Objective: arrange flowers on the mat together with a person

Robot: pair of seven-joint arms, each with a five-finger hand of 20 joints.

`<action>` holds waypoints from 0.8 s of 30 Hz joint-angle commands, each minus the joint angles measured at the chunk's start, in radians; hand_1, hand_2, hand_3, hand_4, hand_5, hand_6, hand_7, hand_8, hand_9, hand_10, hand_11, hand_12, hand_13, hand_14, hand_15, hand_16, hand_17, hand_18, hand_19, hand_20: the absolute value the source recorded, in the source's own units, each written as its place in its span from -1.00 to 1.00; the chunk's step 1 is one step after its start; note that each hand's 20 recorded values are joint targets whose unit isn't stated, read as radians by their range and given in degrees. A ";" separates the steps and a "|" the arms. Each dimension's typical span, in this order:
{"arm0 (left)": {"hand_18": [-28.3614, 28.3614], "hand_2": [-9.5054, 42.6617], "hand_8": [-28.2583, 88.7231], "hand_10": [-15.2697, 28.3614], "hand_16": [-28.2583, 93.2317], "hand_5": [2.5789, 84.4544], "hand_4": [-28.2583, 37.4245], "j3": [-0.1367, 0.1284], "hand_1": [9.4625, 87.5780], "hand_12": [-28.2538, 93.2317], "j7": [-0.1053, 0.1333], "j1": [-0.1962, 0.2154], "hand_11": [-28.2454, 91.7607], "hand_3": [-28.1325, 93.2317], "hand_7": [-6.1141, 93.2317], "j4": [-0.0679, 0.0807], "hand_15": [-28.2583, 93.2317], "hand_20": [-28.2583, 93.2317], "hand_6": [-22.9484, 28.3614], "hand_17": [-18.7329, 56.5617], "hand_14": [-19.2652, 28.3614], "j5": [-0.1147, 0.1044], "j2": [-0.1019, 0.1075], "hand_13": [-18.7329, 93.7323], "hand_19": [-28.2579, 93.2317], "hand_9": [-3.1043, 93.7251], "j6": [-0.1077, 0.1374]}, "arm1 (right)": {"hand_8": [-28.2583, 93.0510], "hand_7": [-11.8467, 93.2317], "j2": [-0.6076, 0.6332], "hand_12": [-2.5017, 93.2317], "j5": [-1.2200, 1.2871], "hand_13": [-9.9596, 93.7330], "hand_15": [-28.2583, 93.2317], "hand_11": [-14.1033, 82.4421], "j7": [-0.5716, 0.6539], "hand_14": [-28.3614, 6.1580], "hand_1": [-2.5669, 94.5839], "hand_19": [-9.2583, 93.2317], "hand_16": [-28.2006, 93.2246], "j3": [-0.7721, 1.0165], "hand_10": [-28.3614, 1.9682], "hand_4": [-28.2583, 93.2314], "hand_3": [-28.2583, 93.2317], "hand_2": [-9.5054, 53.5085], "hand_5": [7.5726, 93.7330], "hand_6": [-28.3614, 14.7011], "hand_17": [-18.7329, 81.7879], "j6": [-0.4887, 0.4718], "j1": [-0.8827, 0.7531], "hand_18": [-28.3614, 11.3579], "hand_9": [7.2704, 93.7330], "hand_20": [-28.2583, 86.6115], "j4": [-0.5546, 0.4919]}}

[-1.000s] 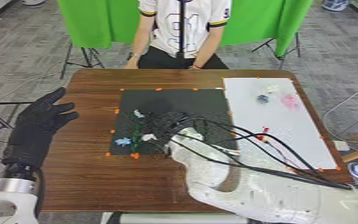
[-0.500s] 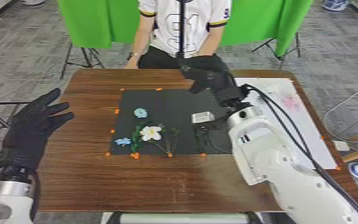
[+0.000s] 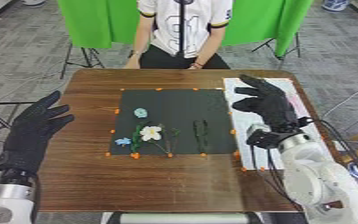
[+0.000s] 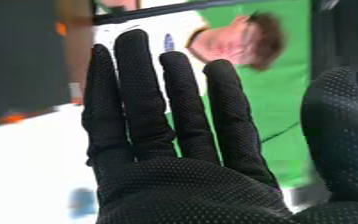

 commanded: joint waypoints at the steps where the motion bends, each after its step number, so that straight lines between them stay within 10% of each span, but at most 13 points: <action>1: 0.79 -0.44 -0.72 0.53 -0.73 -0.25 -0.99 0.012 -0.64 -0.38 -0.002 0.019 0.00 0.78 -0.54 0.002 0.46 -0.39 0.15 -0.73 0.85 -0.001 -0.015 -0.28 0.33 -0.30 0.014 | -0.73 -0.48 -0.021 -0.65 0.006 0.08 0.35 -0.34 -0.004 -0.56 -0.51 0.42 -0.40 0.014 -0.26 -0.94 0.69 -0.54 -0.09 0.23 -0.21 0.061 -0.094 -0.91 -0.03 -0.37 0.000; 24: 0.79 -0.44 -0.72 0.51 -0.72 -0.25 -0.99 0.031 -0.64 -0.39 0.000 0.014 -0.02 0.78 -0.54 0.005 0.38 -0.42 0.15 -0.73 0.81 -0.005 -0.008 -0.30 0.31 -0.32 0.012 | -0.73 -0.49 -0.022 -0.65 -0.016 0.06 0.33 -0.36 0.014 -0.59 -0.54 0.37 -0.40 0.038 -0.26 -0.95 0.70 -0.53 -0.10 0.25 -0.25 0.021 -0.048 -0.92 -0.03 -0.32 0.009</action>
